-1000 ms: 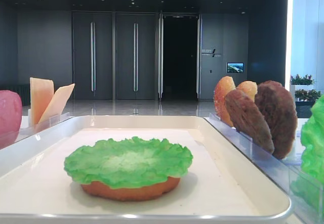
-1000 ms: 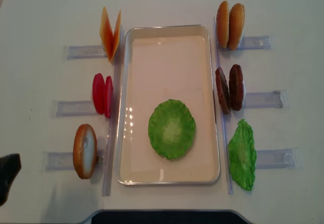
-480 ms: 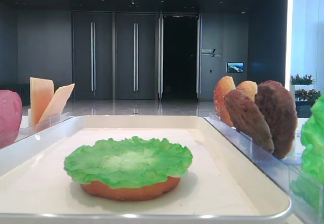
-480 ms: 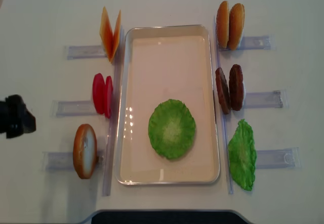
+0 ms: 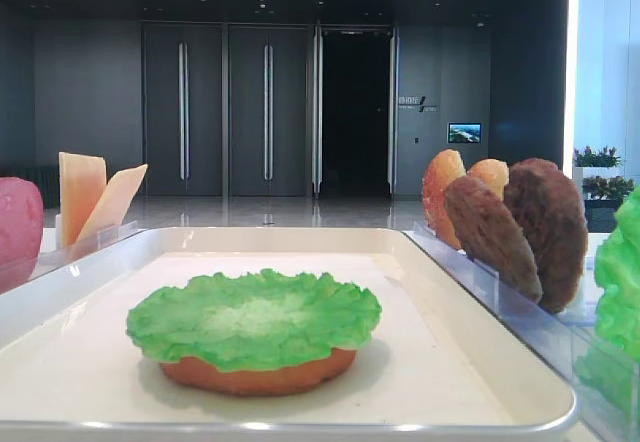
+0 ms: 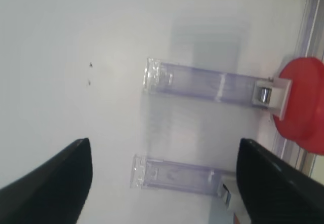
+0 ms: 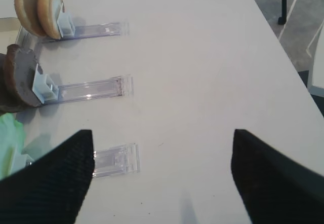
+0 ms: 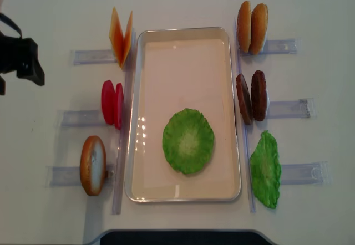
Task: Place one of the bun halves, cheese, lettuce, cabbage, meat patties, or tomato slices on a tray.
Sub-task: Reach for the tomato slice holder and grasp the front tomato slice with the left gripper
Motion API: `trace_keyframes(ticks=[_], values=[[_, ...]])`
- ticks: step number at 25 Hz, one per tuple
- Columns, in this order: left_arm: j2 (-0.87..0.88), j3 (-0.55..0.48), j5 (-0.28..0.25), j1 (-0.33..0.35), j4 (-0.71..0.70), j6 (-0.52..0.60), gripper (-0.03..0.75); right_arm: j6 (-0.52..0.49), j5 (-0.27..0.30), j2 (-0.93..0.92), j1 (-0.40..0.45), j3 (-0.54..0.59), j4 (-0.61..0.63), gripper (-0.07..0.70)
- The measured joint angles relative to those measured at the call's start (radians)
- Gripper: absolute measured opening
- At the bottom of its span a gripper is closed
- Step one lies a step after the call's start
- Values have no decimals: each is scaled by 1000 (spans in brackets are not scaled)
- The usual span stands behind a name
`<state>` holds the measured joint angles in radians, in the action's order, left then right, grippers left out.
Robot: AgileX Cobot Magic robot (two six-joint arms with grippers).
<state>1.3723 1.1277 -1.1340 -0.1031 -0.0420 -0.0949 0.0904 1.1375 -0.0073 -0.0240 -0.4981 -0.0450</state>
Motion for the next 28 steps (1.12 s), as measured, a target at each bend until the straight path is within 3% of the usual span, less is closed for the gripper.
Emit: trace_keyframes(ticks=[7, 23, 28], values=[[117, 123, 0, 0, -7, 18, 692, 0, 0, 0, 0, 0, 0, 559], [167, 128, -1, 0, -30, 27, 692, 0, 0, 0, 0, 0, 0, 542], [168, 128, -1, 57, -35, -28, 692, 0, 0, 0, 0, 0, 0, 542]])
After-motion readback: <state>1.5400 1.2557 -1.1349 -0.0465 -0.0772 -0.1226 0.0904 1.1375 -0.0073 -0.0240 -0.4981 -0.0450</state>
